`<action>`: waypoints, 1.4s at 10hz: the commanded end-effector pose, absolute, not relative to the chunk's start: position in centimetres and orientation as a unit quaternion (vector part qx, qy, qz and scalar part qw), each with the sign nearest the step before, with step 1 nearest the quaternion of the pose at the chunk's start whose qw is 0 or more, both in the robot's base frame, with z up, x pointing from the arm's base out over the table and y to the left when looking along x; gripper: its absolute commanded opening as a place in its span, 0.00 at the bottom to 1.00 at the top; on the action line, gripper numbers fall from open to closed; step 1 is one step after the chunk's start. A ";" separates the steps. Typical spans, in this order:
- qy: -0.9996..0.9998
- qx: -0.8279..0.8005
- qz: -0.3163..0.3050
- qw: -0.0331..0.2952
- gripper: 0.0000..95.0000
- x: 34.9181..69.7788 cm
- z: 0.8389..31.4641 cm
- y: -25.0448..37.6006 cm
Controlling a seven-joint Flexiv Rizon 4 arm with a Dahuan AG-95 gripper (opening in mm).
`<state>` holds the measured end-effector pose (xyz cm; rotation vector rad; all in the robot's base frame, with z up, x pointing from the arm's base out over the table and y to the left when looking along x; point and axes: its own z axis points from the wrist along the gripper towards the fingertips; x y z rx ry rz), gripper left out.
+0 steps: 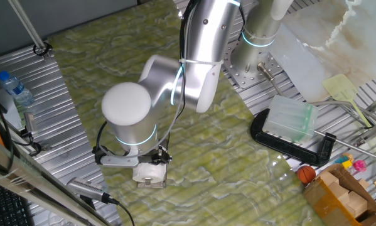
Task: Take the roll of paper down from the shelf
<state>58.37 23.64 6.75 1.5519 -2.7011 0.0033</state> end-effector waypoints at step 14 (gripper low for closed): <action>-0.875 0.485 -0.002 -0.002 0.00 58.4 7.0 23.7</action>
